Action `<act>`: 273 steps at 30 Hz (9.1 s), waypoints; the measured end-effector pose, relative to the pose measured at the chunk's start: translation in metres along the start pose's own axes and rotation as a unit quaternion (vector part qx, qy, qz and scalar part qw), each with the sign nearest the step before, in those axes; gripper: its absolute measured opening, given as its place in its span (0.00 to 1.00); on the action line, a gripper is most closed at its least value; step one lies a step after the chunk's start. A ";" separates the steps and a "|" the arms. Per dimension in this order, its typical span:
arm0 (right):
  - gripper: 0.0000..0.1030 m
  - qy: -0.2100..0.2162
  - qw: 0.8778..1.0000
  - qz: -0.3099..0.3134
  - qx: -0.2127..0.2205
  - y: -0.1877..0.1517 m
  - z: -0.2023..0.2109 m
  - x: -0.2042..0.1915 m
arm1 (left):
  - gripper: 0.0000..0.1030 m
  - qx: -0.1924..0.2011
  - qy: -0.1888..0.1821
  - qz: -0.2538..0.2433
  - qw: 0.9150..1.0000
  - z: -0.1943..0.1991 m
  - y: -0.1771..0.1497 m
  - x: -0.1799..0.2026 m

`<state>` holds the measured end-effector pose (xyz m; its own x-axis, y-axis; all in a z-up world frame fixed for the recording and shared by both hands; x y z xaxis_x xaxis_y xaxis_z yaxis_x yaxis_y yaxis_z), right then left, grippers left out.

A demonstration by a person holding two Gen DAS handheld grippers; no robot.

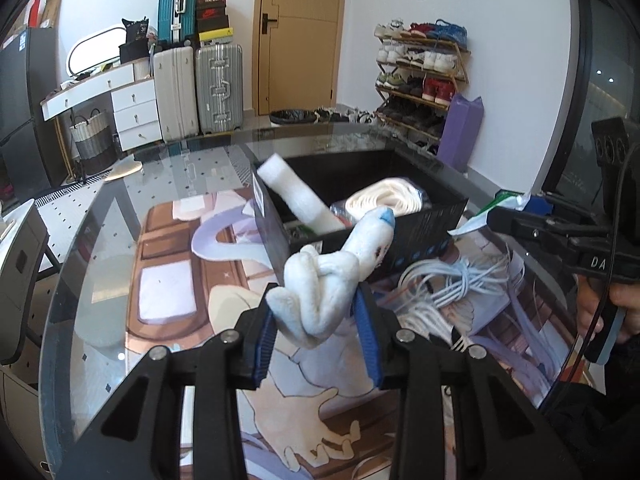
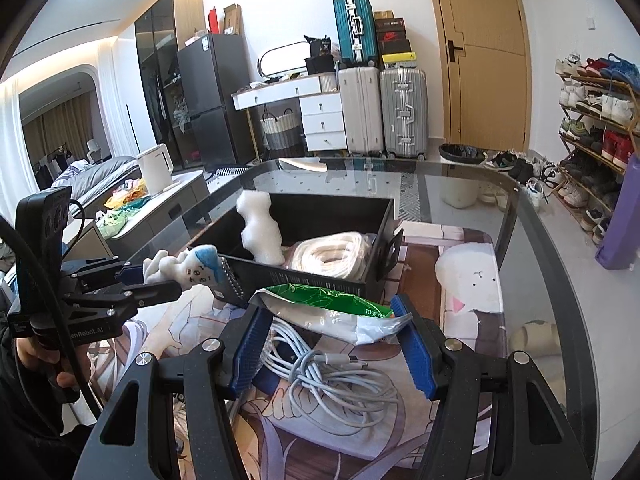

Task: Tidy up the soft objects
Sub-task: 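Carry the plush toy and the packet up over the black box, then open the right tool to drop the packet into the box while the left tool drops the plush toy, then move the left tool to the adidas lace bag while the right tool moves to the white cable coil, then grasp the adidas lace bag with the left tool while the right tool grasps the white cable coil, then carry the lace bag and the cable coil up over the black box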

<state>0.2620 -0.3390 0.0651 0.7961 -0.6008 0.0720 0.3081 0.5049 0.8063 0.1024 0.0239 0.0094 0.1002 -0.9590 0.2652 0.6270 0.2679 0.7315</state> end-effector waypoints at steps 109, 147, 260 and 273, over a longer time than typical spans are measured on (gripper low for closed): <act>0.99 -0.024 0.999 0.026 -0.018 0.035 -0.038 0.025 | 0.98 0.036 0.025 0.003 0.999 -0.037 0.054 0.012; 0.99 -0.012 0.997 -0.021 -0.078 -0.032 -0.022 0.019 | 0.98 -0.036 0.013 -0.027 0.999 -0.023 -0.036 0.056; 0.65 0.024 0.998 -0.054 0.022 -0.014 0.019 0.014 | 0.42 0.022 -0.027 0.016 0.999 0.004 0.009 0.034; 0.65 0.012 0.998 -0.019 0.053 0.029 0.020 0.013 | 0.42 0.051 -0.018 0.015 0.998 -0.008 0.054 0.031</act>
<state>0.2704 -0.3443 0.1013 0.7979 -0.6022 0.0270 0.2827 0.4134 0.8656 0.1455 0.0080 0.0517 0.0889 -0.9469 0.3091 0.5419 0.3063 0.7826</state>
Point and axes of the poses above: each gripper's, at about its wrist camera, not at the fingertips, and z roughly against the way its jaws point, x to its right, y to its top, the point moved 4 cm from there along -z, roughly the way its jaws point, and after that the axes turned 14 degrees about z, right-handed, at the moved point
